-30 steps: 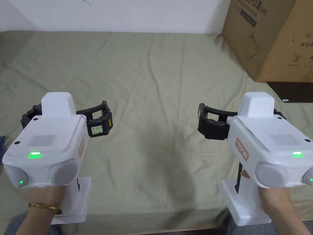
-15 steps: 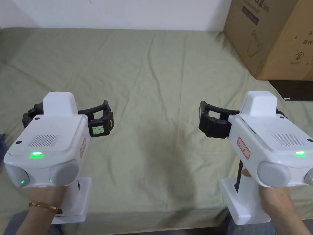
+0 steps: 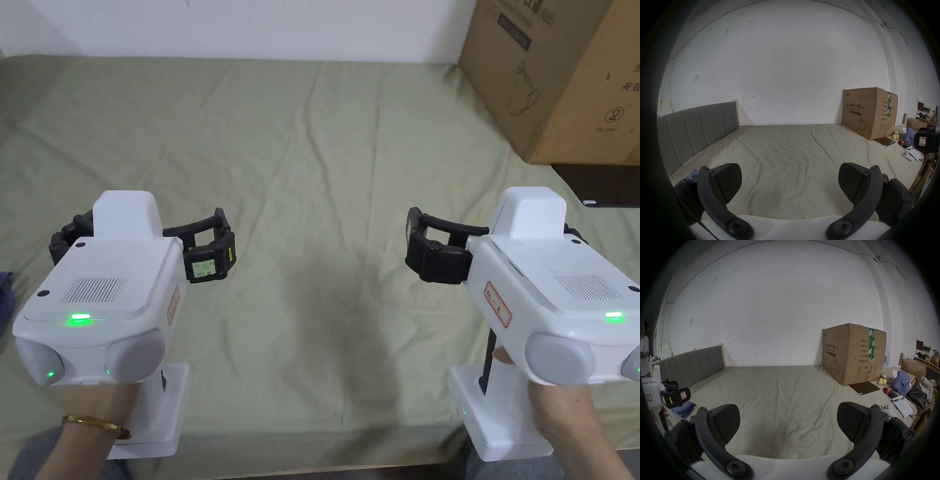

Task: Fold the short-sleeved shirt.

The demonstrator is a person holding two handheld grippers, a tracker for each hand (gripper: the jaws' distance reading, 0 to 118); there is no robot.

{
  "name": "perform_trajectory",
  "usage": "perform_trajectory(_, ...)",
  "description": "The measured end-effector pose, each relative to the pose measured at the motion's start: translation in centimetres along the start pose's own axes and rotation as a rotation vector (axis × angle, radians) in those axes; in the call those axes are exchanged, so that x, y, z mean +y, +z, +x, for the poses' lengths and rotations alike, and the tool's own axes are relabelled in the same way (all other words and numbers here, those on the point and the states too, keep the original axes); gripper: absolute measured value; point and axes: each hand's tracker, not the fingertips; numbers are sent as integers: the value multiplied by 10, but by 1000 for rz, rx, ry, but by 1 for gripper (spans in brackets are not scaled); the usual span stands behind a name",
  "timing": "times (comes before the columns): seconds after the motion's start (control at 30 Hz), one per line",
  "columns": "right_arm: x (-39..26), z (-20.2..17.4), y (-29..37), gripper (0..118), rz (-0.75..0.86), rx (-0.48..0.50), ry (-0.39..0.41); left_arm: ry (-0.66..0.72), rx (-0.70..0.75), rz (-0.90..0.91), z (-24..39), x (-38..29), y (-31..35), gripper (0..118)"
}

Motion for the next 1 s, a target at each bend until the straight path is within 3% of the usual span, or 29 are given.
perform_trajectory(1.0, 6, -2, 3, 118, 18, 12, 15, 1, -5, 10, 4, 3, 2, 118)
